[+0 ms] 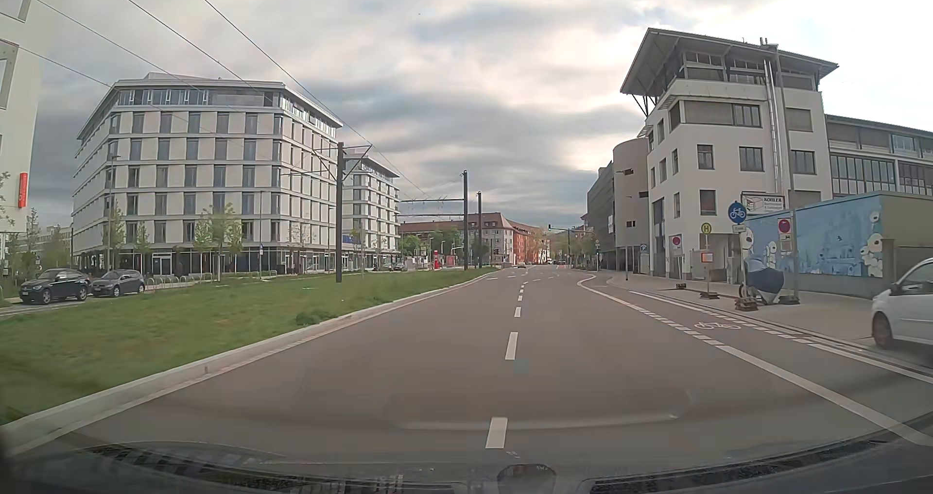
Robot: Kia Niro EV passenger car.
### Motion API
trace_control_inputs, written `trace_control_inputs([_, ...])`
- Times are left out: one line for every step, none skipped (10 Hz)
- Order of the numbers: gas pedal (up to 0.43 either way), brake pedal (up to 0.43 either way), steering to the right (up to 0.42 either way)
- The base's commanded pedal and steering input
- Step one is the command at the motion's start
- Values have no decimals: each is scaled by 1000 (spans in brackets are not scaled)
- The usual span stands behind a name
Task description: Follow the waypoints while adhering to traffic rules and regulations
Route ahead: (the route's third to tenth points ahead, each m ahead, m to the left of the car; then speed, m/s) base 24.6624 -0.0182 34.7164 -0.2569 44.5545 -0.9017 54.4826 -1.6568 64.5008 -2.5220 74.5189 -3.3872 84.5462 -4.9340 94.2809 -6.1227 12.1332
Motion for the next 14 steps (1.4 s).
trace_control_inputs([59,0,3])
trace_control_inputs([59,0,4])
trace_control_inputs([59,0,5])
trace_control_inputs([59,0,7])
trace_control_inputs([59,0,9])
trace_control_inputs([59,0,12])
trace_control_inputs([59,0,14])
trace_control_inputs([59,0,15])
trace_control_inputs([59,0,15])
trace_control_inputs([59,0,15])
trace_control_inputs([59,0,14])
trace_control_inputs([59,0,13])
trace_control_inputs([59,0,12])
trace_control_inputs([59,0,11])
